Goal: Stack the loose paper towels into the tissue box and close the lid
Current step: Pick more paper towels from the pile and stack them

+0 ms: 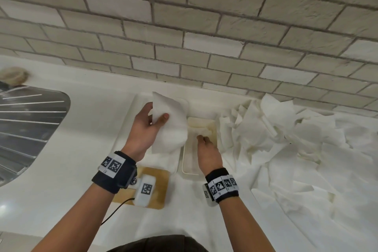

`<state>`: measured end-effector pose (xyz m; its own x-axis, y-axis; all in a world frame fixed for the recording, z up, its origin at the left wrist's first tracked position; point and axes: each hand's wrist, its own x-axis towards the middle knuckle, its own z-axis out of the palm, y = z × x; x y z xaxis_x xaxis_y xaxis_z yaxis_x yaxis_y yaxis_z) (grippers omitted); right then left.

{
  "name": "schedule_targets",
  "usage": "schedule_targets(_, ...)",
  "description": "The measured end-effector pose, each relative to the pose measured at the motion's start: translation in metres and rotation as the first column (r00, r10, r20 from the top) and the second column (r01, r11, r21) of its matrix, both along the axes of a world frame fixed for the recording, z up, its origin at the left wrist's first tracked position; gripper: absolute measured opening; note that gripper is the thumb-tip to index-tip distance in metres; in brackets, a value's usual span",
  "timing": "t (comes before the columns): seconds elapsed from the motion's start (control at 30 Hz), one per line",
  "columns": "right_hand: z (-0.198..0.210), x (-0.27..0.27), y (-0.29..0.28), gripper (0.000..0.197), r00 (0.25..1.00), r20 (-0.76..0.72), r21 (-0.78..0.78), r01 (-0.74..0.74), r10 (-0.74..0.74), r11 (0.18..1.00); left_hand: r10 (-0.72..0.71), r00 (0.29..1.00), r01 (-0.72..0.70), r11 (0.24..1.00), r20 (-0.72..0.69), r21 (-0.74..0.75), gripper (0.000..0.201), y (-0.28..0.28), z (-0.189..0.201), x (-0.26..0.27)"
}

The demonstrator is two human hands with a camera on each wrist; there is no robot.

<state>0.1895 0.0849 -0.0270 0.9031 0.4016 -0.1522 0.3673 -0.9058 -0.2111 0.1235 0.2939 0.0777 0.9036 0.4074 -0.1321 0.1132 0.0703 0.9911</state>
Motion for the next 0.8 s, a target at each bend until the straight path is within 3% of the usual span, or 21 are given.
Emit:
schedule_targets(0.1,0.006,0.003,-0.007,0.065,0.999,-0.023,0.052,-0.032,0.034,0.998,-0.023,1.000,0.023,1.000,-0.003,-0.009,0.032,-0.009,-0.006,0.000)
schedule_targets(0.17,0.024,0.002,-0.015,0.056,0.999,0.024,0.260,0.019,-0.026,0.965,-0.041,0.999,0.041,0.999,-0.004,-0.015,0.032,-0.018,-0.009,0.000)
schedule_targets(0.2,0.037,-0.002,-0.019,0.047,0.993,0.038,0.456,0.080,-0.109,0.887,-0.050,0.999,0.050,0.999,-0.002,-0.022,0.032,-0.023,-0.011,0.001)
schedule_targets(0.23,0.055,-0.010,-0.022,0.039,0.983,-0.016,0.657,0.148,-0.183,0.739,-0.056,0.998,0.056,0.998,0.005,-0.034,0.032,-0.030,-0.013,0.002)
schedule_targets(0.3,0.090,-0.032,-0.021,0.036,0.965,-0.217,0.870,0.258,-0.144,0.419,-0.062,0.998,0.064,0.996,0.033,-0.060,0.037,-0.046,-0.015,0.006)
schedule_targets(0.33,0.099,-0.041,-0.022,0.040,0.962,-0.256,0.898,0.273,-0.093,0.345,-0.065,0.997,0.068,0.995,0.049,-0.071,0.041,-0.054,-0.016,0.010)
schedule_targets(0.37,0.100,-0.047,-0.022,0.043,0.968,-0.243,0.910,0.250,-0.063,0.329,-0.066,0.996,0.071,0.994,0.063,-0.083,0.046,-0.061,-0.017,0.014)
schedule_targets(0.47,0.074,-0.047,-0.029,0.037,0.964,-0.187,0.864,0.253,-0.188,0.435,-0.114,0.991,0.118,0.991,0.072,-0.058,0.064,-0.068,-0.025,0.029)
schedule_targets(0.53,0.053,-0.039,-0.030,0.030,0.932,-0.211,0.795,0.339,-0.294,0.503,-0.134,0.990,0.131,0.988,0.035,0.083,0.074,-0.064,-0.035,0.037)
schedule_targets(0.63,0.030,-0.024,-0.022,0.026,0.926,-0.211,0.654,0.371,-0.312,0.659,-0.102,0.993,0.116,0.930,-0.058,0.348,0.080,-0.056,-0.053,0.045)
schedule_targets(0.73,0.014,-0.015,-0.011,0.035,0.914,-0.332,0.386,0.357,-0.233,0.850,-0.151,0.986,0.158,0.770,-0.064,0.618,0.053,-0.054,-0.067,0.048)
schedule_targets(0.8,0.011,-0.015,-0.007,0.038,0.905,-0.378,0.220,0.291,-0.194,0.931,-0.276,0.948,0.299,0.597,-0.159,0.744,0.037,-0.061,-0.070,0.048)
